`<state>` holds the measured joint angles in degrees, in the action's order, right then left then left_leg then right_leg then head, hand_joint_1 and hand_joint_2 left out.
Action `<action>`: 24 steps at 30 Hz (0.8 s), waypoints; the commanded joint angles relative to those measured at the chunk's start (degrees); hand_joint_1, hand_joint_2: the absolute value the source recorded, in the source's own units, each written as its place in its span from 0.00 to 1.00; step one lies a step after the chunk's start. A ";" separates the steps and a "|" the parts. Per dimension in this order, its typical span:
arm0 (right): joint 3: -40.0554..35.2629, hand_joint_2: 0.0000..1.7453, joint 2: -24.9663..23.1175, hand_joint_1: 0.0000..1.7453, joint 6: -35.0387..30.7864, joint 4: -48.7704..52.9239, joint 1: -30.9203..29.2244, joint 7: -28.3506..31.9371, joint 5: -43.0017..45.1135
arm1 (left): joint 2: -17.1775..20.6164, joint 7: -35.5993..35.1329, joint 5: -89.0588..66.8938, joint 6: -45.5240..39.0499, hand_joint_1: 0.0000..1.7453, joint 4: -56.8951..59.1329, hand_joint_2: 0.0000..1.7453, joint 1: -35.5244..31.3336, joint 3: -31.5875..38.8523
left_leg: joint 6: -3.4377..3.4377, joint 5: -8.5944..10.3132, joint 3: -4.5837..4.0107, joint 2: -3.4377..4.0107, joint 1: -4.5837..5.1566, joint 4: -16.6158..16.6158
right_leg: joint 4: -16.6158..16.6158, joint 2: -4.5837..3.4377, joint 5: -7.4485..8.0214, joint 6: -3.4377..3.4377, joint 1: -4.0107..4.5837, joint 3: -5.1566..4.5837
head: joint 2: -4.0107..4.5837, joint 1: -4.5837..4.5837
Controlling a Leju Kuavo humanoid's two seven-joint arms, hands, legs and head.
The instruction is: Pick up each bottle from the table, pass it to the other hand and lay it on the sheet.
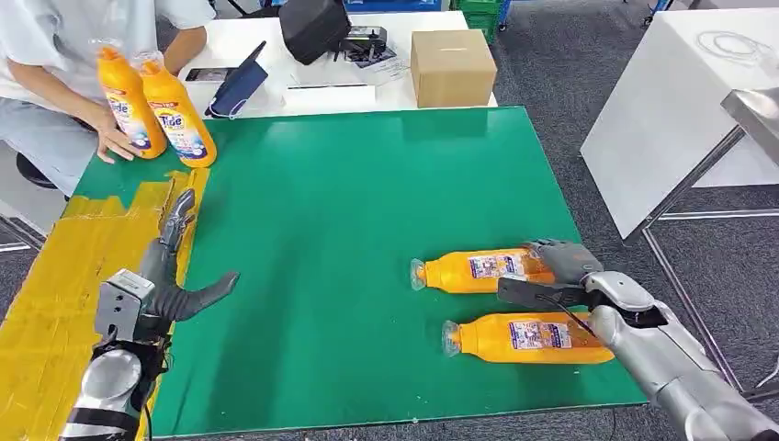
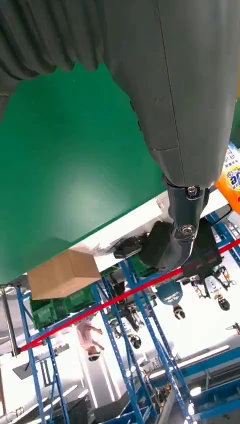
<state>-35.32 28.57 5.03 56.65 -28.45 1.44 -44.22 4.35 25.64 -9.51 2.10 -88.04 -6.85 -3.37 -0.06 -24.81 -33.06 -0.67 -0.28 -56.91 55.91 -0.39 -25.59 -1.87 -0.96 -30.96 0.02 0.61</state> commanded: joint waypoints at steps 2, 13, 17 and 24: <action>3.36 1.00 -5.28 0.98 -2.58 -0.73 0.33 -1.07 -2.29 | -0.60 -0.86 -0.78 0.02 0.00 0.52 1.00 -0.06 -0.36 | 0.03 -0.13 0.23 0.19 -0.11 0.01 | -0.10 -0.08 -0.04 0.13 0.14 0.24 | 0.00 0.02; -0.86 1.00 -5.07 0.00 3.77 -8.03 -3.18 0.76 -6.20 | -0.40 -1.18 -1.03 0.56 0.00 2.85 1.00 -2.01 -1.72 | 0.01 -0.02 0.10 0.04 -0.03 0.02 | -0.05 0.02 -0.01 0.05 0.04 0.10 | 0.00 0.00; -2.30 1.00 -4.92 0.00 4.96 -9.69 -4.16 1.50 -6.23 | -0.26 -1.16 -0.95 0.65 0.00 3.43 1.00 -2.46 -2.03 | 0.01 -0.03 0.13 0.03 -0.05 0.01 | -0.08 0.04 -0.01 0.07 0.06 0.15 | 0.00 0.00; -6.01 0.00 -3.25 0.00 8.08 -11.31 -6.37 3.01 -6.03 | 0.02 -1.09 -0.61 0.85 0.00 4.95 1.00 -3.59 -2.80 | 0.00 -0.01 0.13 -0.01 -0.01 0.02 | -0.05 0.06 -0.02 0.05 0.02 0.11 | 0.00 0.00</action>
<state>-34.67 24.76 11.02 52.41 -30.48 3.48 -50.53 4.31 24.79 -10.62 2.58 -88.06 -7.15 -4.20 -0.06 -24.81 -33.01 -0.66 -0.28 -56.92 55.90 -0.40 -25.59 -1.87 -0.97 -30.96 0.02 0.61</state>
